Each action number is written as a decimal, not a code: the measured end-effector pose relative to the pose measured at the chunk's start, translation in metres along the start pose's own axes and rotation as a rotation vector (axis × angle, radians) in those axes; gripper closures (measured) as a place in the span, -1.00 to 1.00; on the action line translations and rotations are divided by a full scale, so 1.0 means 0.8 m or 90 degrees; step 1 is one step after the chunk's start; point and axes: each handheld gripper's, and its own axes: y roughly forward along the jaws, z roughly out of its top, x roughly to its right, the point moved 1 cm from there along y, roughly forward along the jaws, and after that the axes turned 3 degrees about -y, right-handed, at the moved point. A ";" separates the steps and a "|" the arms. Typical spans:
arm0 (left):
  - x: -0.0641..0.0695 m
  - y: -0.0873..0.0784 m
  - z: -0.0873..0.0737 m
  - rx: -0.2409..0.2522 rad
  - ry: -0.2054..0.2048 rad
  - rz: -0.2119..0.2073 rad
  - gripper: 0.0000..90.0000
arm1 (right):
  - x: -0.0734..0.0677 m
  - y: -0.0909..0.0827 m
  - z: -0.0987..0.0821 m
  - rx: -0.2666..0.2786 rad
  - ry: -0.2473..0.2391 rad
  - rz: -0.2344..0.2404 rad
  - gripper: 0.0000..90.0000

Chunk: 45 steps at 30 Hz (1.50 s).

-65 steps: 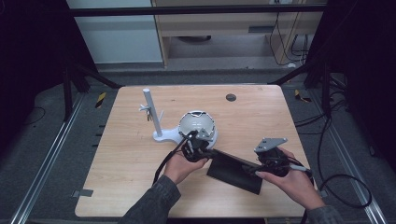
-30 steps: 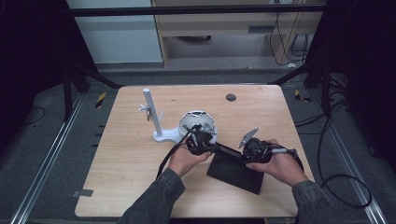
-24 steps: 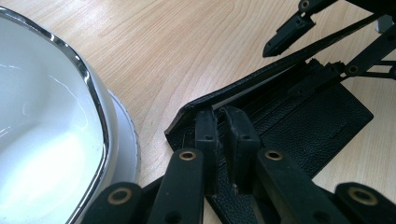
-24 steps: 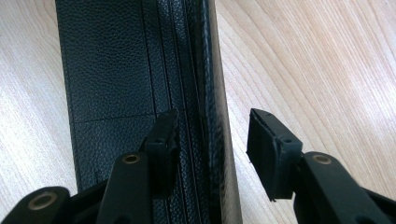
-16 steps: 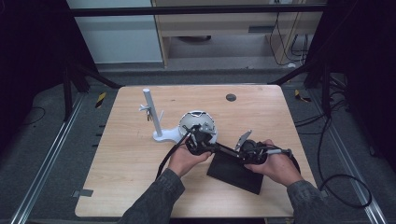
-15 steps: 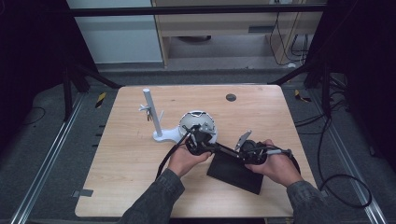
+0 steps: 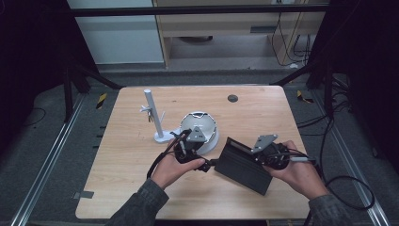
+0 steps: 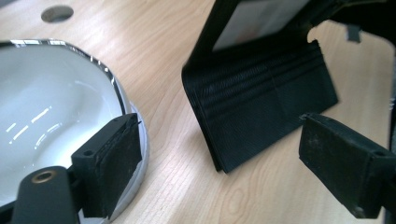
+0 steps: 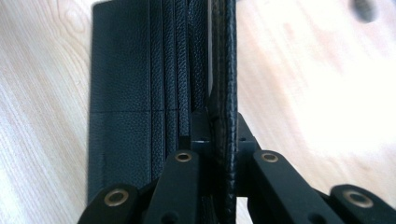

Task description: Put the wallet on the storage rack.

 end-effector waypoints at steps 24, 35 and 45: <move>-0.015 -0.039 0.018 0.060 -0.009 -0.005 -0.81 | 0.027 -0.067 0.017 0.166 0.024 -0.099 0.89; -0.011 -0.035 0.026 0.077 0.011 -0.026 -0.81 | 0.023 -0.062 0.032 0.190 0.016 -0.099 0.89; -0.022 -0.016 0.040 0.077 0.013 -0.032 -0.81 | 0.022 -0.061 0.041 0.230 0.017 -0.083 0.88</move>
